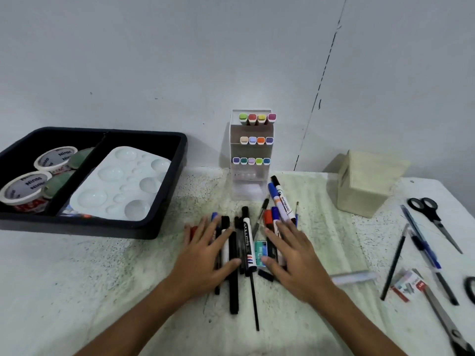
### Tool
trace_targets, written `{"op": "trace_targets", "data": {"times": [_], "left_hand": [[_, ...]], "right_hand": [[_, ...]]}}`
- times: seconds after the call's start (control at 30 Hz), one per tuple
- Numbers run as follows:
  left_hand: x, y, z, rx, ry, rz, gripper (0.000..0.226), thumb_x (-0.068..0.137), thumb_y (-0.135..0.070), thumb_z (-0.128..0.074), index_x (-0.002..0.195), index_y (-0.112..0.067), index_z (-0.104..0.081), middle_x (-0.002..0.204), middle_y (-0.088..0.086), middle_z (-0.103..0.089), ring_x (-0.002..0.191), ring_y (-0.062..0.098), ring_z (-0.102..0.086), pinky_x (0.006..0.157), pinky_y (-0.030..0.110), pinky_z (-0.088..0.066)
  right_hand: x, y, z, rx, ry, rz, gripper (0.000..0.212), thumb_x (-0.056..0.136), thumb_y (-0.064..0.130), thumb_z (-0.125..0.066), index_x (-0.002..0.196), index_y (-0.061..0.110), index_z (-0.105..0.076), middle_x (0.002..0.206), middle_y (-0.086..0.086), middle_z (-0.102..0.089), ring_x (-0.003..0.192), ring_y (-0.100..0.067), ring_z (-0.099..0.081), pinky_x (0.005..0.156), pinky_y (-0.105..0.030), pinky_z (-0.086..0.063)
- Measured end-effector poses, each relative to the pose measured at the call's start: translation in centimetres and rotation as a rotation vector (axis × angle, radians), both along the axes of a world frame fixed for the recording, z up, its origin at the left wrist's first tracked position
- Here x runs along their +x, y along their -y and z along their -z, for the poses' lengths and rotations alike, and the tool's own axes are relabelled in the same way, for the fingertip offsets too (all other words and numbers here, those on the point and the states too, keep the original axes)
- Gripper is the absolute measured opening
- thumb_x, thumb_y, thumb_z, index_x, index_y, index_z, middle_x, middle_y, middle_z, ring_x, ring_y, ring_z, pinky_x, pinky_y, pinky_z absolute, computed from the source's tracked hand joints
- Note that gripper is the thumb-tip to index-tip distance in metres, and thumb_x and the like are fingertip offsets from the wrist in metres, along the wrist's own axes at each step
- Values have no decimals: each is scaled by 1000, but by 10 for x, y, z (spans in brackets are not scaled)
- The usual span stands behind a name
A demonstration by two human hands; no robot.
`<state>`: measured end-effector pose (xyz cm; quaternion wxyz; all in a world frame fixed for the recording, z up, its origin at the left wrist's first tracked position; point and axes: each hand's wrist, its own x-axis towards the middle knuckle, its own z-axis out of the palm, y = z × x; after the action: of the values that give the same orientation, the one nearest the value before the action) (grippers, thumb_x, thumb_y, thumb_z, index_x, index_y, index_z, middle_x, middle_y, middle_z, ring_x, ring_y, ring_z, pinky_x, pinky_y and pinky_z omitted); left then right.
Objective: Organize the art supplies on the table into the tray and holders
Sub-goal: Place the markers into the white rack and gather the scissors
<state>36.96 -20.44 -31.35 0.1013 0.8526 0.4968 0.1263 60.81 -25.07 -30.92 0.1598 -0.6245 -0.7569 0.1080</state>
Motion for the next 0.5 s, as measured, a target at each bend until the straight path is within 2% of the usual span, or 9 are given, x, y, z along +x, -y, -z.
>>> {"op": "trace_targets", "data": {"times": [0.03, 0.07, 0.13, 0.17, 0.23, 0.3, 0.4, 0.5], "left_hand": [[-2, 1, 2, -2, -40, -11, 85, 81, -85, -5, 149, -36, -19, 161, 3, -6, 147, 26, -2, 117, 55, 1], [-4, 0, 1, -9, -73, -16, 87, 77, -87, 1, 149, -39, -11, 161, 1, 2, 147, 24, 2, 117, 54, 5], [-6, -3, -2, -42, -117, 3, 92, 71, -90, 8, 148, -41, -4, 160, -2, 12, 147, 21, 9, 117, 52, 10], [-7, -6, -2, -44, -104, 13, 92, 72, -90, 4, 149, -41, -7, 160, -3, 11, 148, 20, 8, 117, 53, 10], [-6, -9, -4, -63, -33, 9, 86, 77, -86, -12, 150, -40, -17, 160, -5, 5, 148, 21, 5, 118, 55, 6], [-1, -9, -8, -99, 38, -10, 82, 76, -74, -25, 149, -38, -22, 161, -3, -1, 148, 20, 5, 118, 55, 4], [19, -6, -16, -40, 180, 40, 74, 77, -56, -34, 146, -29, -37, 158, -1, -24, 146, 14, -5, 117, 60, -8], [38, -6, -18, -1, 166, 175, 71, 78, -57, -45, 141, -25, -46, 153, -3, -34, 145, 11, -9, 117, 59, -9]], "right_hand": [[1, 1, 5, -19, 61, -13, 71, 88, 70, -10, 151, 37, -14, 159, 7, 4, 148, -15, 14, 118, -36, 6], [2, 0, 7, -15, 81, -18, 71, 89, 69, -8, 151, 37, -14, 159, 5, 4, 148, -16, 15, 119, -38, 6], [2, -8, 8, 32, 65, -17, 67, 93, 64, -13, 149, 31, -30, 160, -1, -13, 149, -21, 2, 120, -43, -8], [1, -13, 7, 65, 49, -8, 64, 96, 60, -17, 145, 26, -40, 158, -5, -25, 149, -24, -10, 119, -46, -17], [1, -22, 2, 161, -12, -2, 53, 99, 48, -30, 132, 18, -58, 145, -9, -48, 139, -28, -38, 111, -50, -35], [1, -28, -6, 318, -87, -19, 38, 96, 31, -43, 117, 11, -67, 127, -9, -63, 118, -24, -58, 102, -47, -46], [5, -22, -13, 488, -152, -46, 28, 91, 17, -51, 106, 7, -72, 109, -7, -70, 100, -19, -63, 93, -36, -51], [21, -7, -12, 500, -158, -21, 26, 88, 15, -53, 105, 6, -72, 104, -6, -71, 95, -19, -65, 85, -33, -52]]}}
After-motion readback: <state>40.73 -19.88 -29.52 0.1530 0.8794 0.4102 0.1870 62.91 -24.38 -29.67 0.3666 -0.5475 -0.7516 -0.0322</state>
